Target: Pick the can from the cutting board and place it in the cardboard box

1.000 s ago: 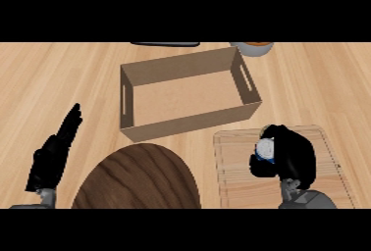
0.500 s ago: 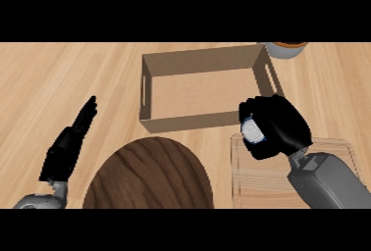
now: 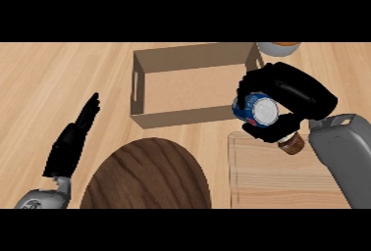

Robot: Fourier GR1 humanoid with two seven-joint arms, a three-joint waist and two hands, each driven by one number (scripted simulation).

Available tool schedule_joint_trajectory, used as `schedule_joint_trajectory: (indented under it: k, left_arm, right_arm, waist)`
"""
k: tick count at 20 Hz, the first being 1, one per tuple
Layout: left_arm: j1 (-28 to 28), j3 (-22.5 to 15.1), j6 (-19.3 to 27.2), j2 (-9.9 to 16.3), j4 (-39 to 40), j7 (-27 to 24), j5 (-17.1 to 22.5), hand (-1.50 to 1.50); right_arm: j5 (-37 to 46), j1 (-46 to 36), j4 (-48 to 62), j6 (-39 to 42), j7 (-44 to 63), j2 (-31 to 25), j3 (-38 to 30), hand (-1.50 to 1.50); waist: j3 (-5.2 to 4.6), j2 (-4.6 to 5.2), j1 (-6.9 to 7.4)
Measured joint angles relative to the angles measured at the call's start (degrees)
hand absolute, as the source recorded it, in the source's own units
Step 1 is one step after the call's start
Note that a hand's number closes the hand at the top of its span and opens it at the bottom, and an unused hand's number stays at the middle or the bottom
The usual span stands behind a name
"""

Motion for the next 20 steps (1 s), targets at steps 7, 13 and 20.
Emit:
schedule_joint_trajectory:
  k: [7, 13, 20]
  left_arm:
    - [-0.55, 0.52, 0.70, -0.01, 1.32, 0.44, -0.67, 0.00]
    - [0.01, 1.39, 1.05, 0.19, 1.76, 0.60, -0.85, 0.00]
    - [1.05, 2.16, 0.86, 0.14, 2.25, -0.32, -0.64, 0.00]
  right_arm:
    - [-12.38, -11.53, 14.28, 10.55, -15.80, -2.93, -5.97, 1.50]
    - [-13.55, -23.24, 28.47, 11.11, -18.64, -1.55, -4.68, 1.50]
    - [-9.74, -33.05, 42.01, 8.00, -20.69, 5.72, 0.27, 1.50]
  waist:
    - [-0.34, -0.82, -1.32]
    - [-0.50, -1.53, -2.47]
    - [-0.59, -1.94, -3.82]
